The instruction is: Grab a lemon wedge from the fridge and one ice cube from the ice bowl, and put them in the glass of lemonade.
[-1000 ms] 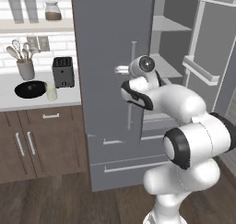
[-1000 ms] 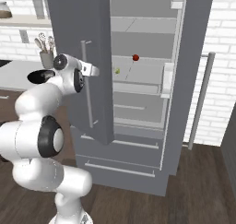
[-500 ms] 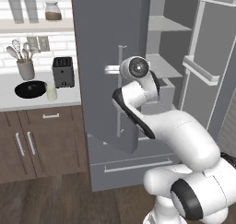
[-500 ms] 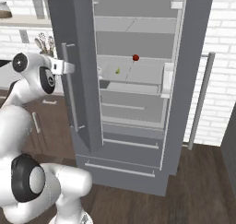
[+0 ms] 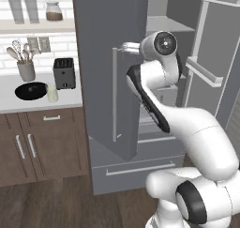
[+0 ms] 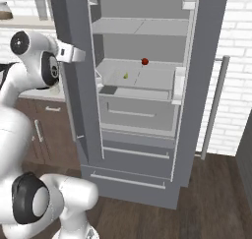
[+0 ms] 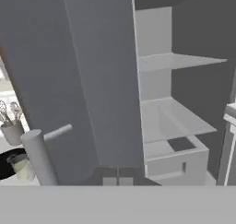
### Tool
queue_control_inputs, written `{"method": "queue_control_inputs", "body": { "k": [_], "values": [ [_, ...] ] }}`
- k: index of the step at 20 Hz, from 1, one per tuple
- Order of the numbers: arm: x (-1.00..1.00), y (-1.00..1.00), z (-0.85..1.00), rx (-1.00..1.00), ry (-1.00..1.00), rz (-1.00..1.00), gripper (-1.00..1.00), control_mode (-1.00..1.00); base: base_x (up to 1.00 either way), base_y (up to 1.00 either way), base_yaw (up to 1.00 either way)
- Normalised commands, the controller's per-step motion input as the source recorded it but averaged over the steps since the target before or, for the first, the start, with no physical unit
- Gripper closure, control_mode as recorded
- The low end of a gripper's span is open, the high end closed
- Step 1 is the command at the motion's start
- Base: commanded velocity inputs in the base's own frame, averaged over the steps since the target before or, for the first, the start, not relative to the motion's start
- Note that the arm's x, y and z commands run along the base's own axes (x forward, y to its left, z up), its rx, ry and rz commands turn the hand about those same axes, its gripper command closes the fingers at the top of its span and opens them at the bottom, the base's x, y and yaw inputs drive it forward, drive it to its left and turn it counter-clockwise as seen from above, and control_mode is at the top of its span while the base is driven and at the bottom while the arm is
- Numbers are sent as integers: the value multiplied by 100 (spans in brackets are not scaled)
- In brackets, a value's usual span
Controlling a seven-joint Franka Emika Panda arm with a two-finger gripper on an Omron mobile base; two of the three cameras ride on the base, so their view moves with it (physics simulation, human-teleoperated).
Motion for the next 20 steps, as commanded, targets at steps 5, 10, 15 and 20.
{"method": "queue_control_inputs", "body": {
  "k": [5, 10, 15, 20],
  "values": [
    [24, -92, 26, 21, 20, 0, 100, -100, 0, 0, 0],
    [94, -51, -11, 19, 23, 21, 100, -100, 0, 0, 0],
    [65, -2, -28, 16, 17, 40, -100, -100, 0, 0, 0],
    [11, -4, -6, 7, 7, 21, -100, -100, 0, 0, 0]
  ]
}}
